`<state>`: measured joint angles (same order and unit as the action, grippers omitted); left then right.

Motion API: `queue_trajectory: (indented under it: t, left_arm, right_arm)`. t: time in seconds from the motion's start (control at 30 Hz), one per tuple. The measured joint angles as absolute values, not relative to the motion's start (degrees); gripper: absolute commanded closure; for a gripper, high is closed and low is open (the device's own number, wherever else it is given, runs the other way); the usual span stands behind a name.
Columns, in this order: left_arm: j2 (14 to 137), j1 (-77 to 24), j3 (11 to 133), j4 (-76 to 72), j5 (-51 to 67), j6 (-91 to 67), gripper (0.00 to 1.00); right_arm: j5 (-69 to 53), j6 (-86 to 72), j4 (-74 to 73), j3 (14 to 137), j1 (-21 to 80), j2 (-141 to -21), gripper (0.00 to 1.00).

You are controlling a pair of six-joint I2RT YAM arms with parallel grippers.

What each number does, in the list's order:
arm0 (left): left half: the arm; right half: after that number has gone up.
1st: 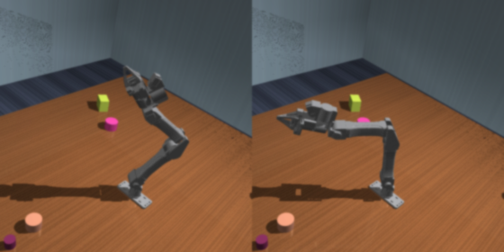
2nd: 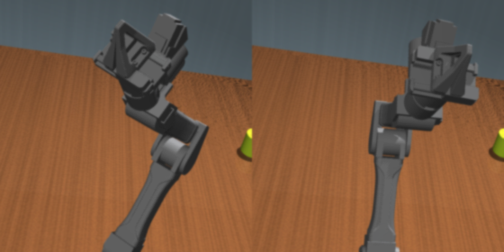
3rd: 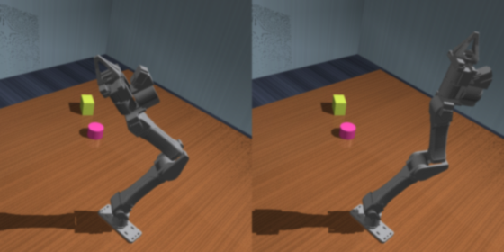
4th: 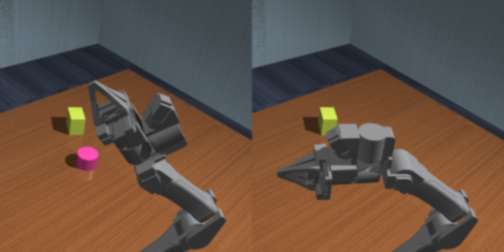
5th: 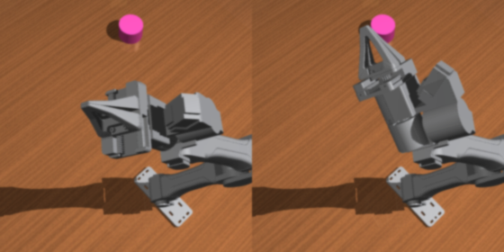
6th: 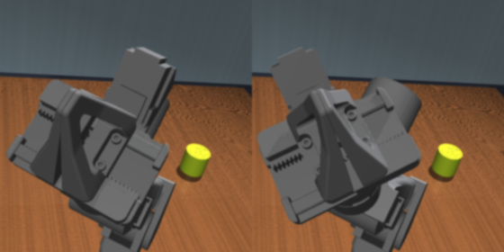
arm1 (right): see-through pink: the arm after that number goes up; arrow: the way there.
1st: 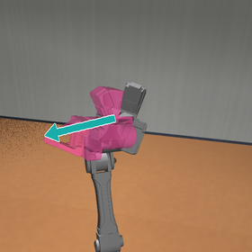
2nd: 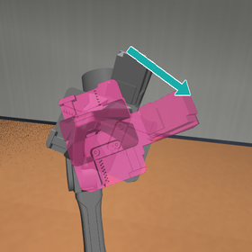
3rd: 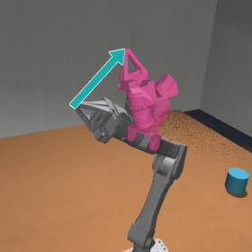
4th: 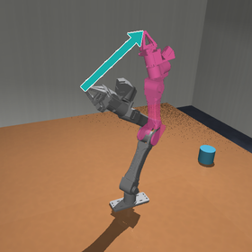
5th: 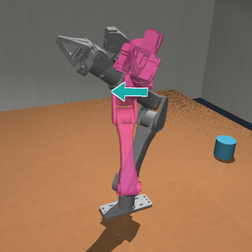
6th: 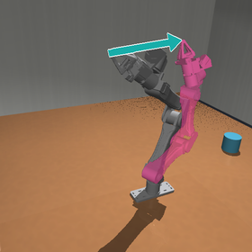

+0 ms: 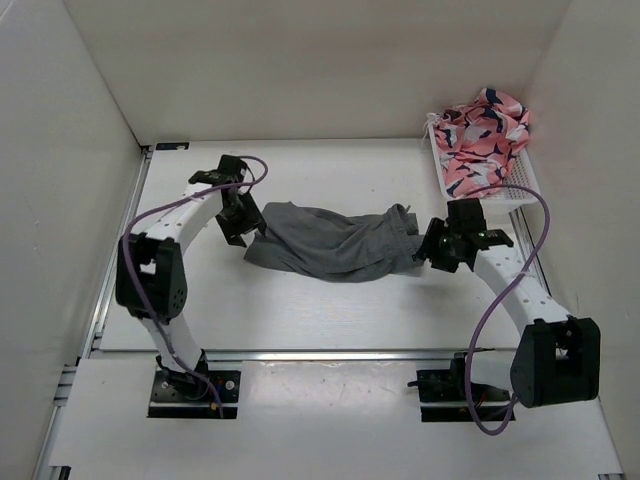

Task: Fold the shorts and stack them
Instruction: Flatten the shorts out

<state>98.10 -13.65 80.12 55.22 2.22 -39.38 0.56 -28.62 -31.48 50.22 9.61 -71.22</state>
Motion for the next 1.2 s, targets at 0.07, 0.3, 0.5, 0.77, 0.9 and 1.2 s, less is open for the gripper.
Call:
queue_trajectory:
  t: [0.07,0.3,0.5,0.77,0.9,1.2]
  left_arm:
    - [102.41,-13.69,80.49,53.78,2.31,-39.38,0.44]
    - [113.86,-13.39,83.29,52.31,0.73,-38.81,0.52]
    - [114.45,-13.06,86.32,51.90,-0.54,-38.06,0.52]
    - [118.72,-13.26,87.11,50.94,-1.34,-37.04,0.90]
    - [118.72,-13.23,87.26,50.92,-1.26,-36.84,0.90]
    - [117.86,-13.26,86.43,50.72,-2.39,-36.82,0.90]
  right_arm:
    - [-0.82,-29.06,-31.64,48.31,9.43,-70.74,0.44]
    - [-3.20,-29.63,-31.29,46.59,8.60,-69.58,0.44]
    - [-5.87,-30.94,-29.12,46.33,7.64,-70.00,0.28]
    - [-10.55,-34.17,-21.61,45.93,7.25,-78.46,0.24]
    - [-10.76,-34.81,-19.70,46.13,7.22,-83.02,0.31]
    - [-10.15,-36.05,-17.98,48.45,7.20,-86.65,0.76]
